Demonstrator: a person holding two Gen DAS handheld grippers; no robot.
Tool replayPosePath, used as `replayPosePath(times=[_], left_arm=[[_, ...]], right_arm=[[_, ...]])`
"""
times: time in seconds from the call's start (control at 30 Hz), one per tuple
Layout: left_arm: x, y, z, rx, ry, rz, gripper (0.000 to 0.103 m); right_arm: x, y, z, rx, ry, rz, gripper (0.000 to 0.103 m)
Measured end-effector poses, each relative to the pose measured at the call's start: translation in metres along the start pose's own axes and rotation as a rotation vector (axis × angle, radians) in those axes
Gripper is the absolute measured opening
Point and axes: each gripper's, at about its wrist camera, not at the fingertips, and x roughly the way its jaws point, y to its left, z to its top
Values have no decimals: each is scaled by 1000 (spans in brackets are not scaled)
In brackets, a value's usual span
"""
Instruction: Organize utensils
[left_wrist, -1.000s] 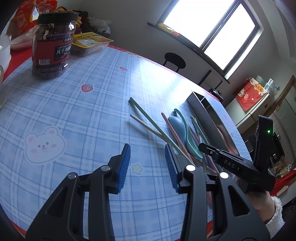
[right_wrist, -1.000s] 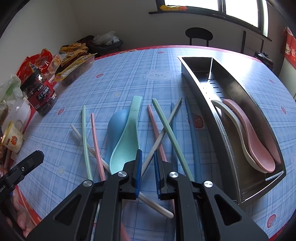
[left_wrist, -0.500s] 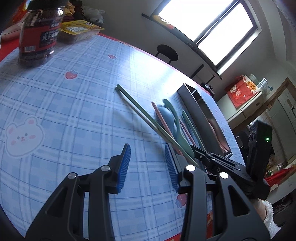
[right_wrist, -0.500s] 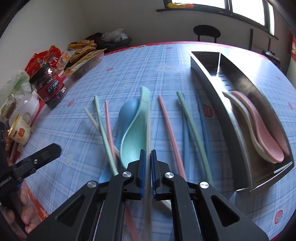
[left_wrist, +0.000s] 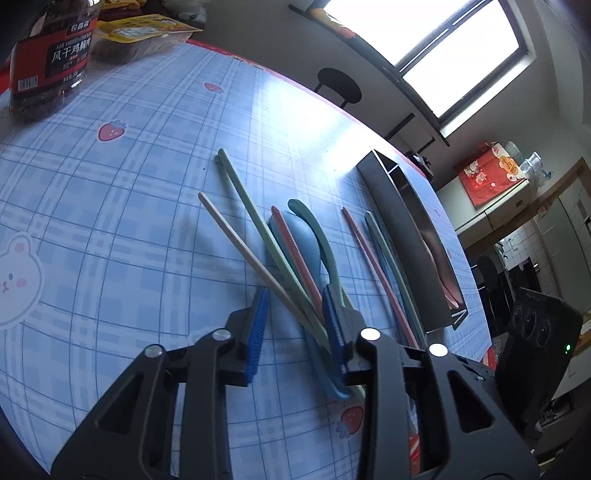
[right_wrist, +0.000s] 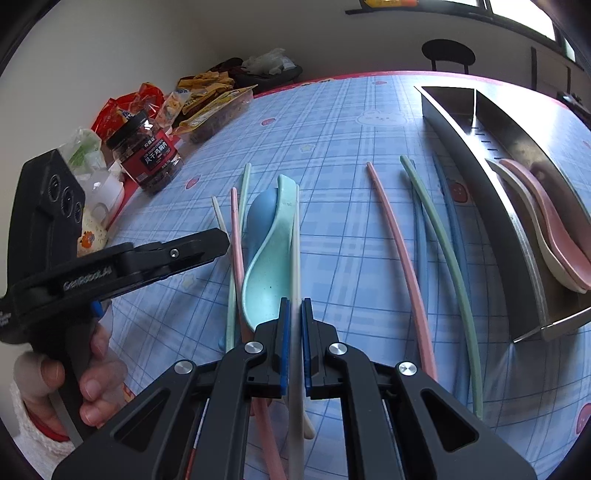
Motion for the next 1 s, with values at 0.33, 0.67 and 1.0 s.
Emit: replayPosePath(times=[0.33,0.67,1.0], left_arm=[[0,21,6,-85,-20,56,24],[15,2,20,-53,-40,166,26],[24,-22,22,70,-36,295,18]], right_arm=[[-9,-17,-2,-10,-30,-11,6],[-7,-34,-4,43,-45,24,6],[-8,-34,-8,46,-52,54,6]])
